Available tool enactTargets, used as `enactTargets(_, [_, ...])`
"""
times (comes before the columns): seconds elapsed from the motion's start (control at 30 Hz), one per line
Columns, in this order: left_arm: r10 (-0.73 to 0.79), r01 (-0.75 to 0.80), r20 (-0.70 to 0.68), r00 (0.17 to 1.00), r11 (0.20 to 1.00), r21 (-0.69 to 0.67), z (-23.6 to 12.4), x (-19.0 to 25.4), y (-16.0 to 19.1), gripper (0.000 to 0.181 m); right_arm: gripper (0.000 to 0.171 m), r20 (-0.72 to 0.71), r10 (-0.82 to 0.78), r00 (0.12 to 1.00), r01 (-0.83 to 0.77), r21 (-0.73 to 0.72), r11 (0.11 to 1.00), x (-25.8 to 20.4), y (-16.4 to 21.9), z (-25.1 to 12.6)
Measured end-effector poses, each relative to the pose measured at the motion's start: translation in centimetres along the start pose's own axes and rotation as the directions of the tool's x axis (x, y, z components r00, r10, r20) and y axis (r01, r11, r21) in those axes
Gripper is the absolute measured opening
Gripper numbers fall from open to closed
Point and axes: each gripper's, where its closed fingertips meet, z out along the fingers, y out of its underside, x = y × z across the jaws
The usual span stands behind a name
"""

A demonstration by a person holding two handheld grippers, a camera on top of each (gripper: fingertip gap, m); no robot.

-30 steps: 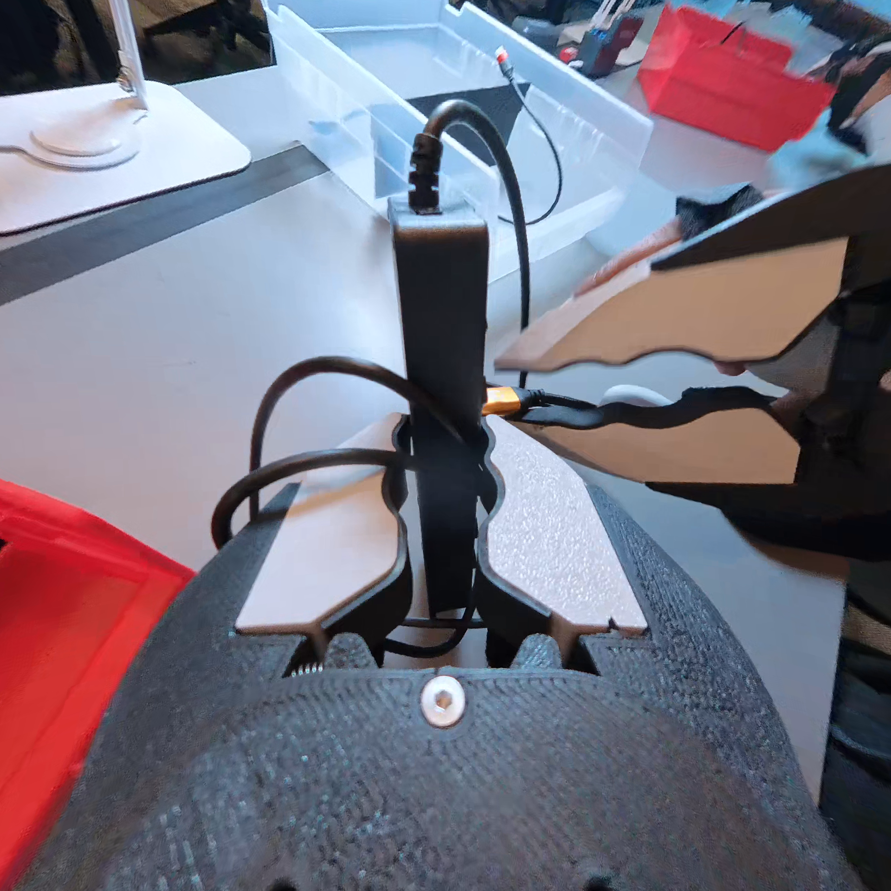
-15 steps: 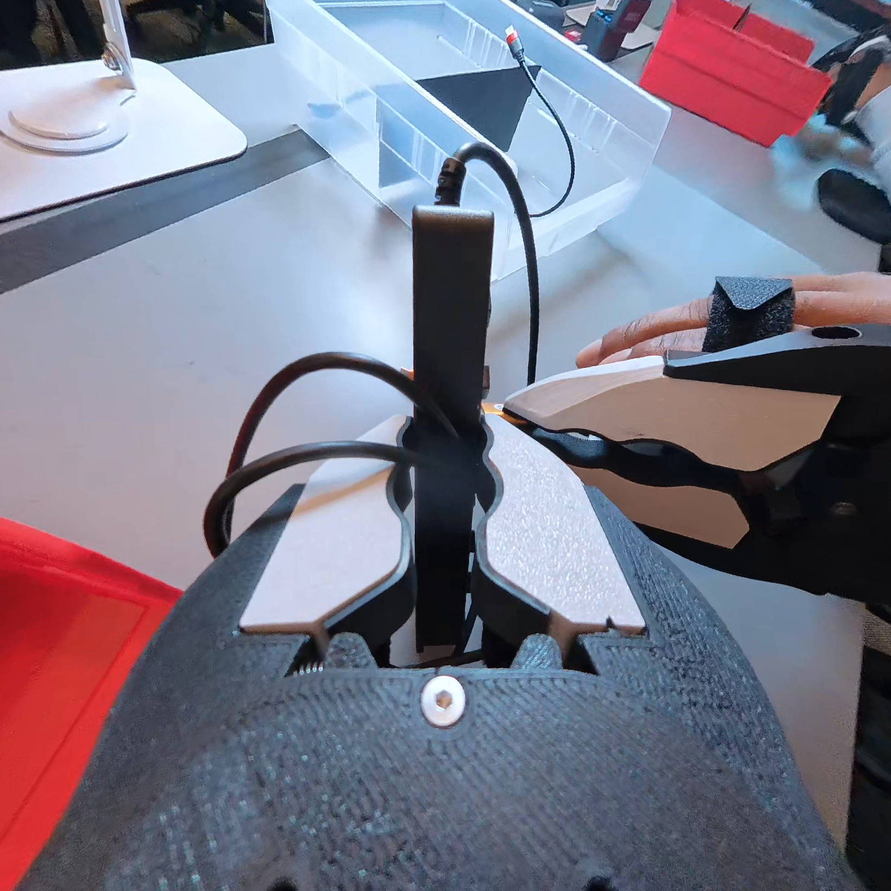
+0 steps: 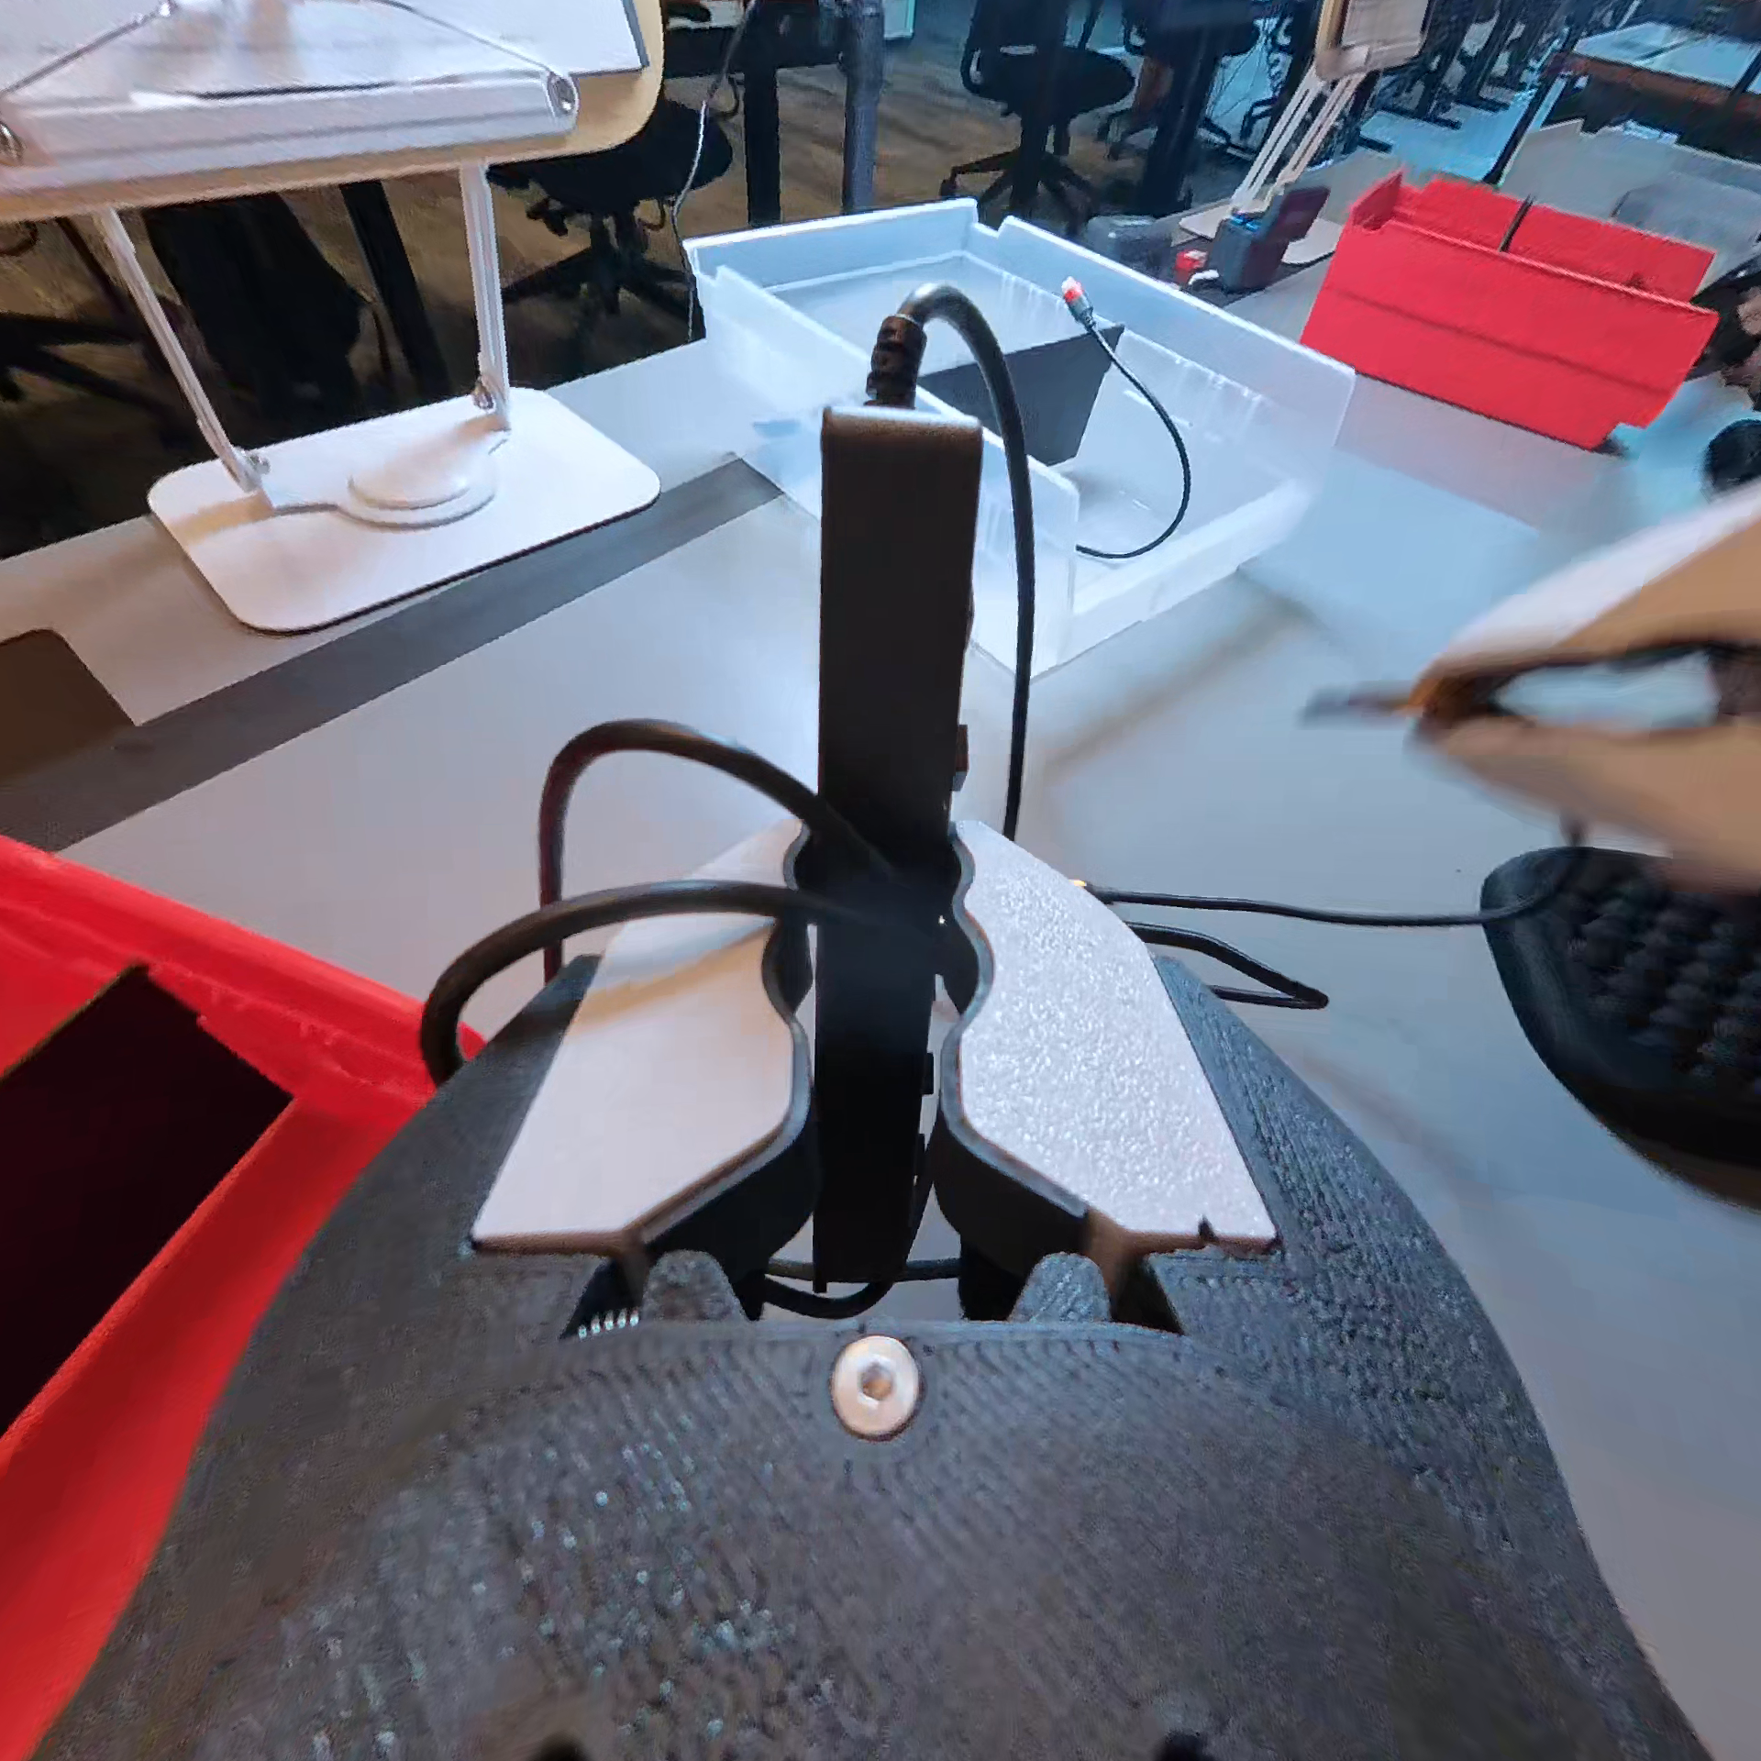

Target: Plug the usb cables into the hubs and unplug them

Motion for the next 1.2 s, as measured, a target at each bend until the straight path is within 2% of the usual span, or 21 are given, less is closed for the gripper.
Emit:
enactTargets(0.1, [-0.001,0.001,-0.009,1.0,1.0,-0.001,0.2,0.1,0.3,0.025,0.007,-0.108,0.11,0.988,-0.101,0.09,0.991,7.0,-1.7,-3.1])
enactTargets(0.23, [-0.007,0.006,-0.013,1.0,1.0,-0.013,0.5,0.0,1.0,0.025,0.007,-0.303,0.187,0.935,-0.138,0.175,0.975,17.0,-2.2,-5.8])
enactTargets(0.33, [0.008,-0.008,-0.012,1.0,1.0,-0.02,0.5,0.2,1.3,0.025,0.007,-0.39,0.203,0.898,-0.141,0.182,0.973,22.5,-0.9,-5.0])
enactTargets(0.43, [0.043,-0.044,-0.004,0.999,0.998,-0.035,0.7,0.3,1.8,0.025,0.007,-0.436,0.193,0.879,-0.132,0.165,0.977,25.6,1.5,-2.4])
enactTargets(0.57, [0.069,-0.069,0.014,0.997,0.997,-0.047,0.8,0.2,2.1,0.025,0.007,-0.362,0.256,0.896,-0.252,0.061,0.966,24.4,8.0,3.0])
enactTargets(0.67, [0.08,-0.079,0.02,0.997,0.996,-0.051,0.9,0.2,2.2,0.025,0.007,-0.293,0.284,0.913,-0.327,-0.108,0.939,21.3,14.6,6.7])
enactTargets(0.73, [0.088,-0.086,0.023,0.996,0.995,-0.052,0.9,0.2,2.2,0.025,0.007,-0.236,0.33,0.914,-0.379,-0.207,0.902,19.0,18.2,8.2])
enactTargets(0.8, [0.096,-0.094,0.026,0.995,0.994,-0.056,0.9,0.3,2.3,0.025,0.017,-0.204,0.373,0.905,-0.415,-0.236,0.879,17.6,19.7,8.8])
enactTargets(0.9, [0.102,-0.1,0.028,0.994,0.993,-0.062,1.1,0.4,2.4,0.025,0.03,-0.192,0.398,0.897,-0.432,-0.192,0.881,17.7,18.8,8.1])
enactTargets(1.0, [0.105,-0.103,0.033,0.994,0.993,-0.063,1.2,0.4,2.5,0.025,0.036,-0.14,0.425,0.894,-0.438,-0.083,0.895,18.1,14.3,6.3])
enactTargets(1.1, [0.1,-0.097,0.033,0.994,0.994,-0.058,1.2,0.4,2.5,0.025,0.036,0.012,0.422,0.906,-0.423,0.015,0.906,15.5,8.2,4.5])
enactTargets(1.2, [0.091,-0.089,0.032,0.995,0.995,-0.048,1.1,0.4,2.4,0.025,0.036,0.202,0.376,0.904,-0.394,0.059,0.917,10.0,3.2,3.4])
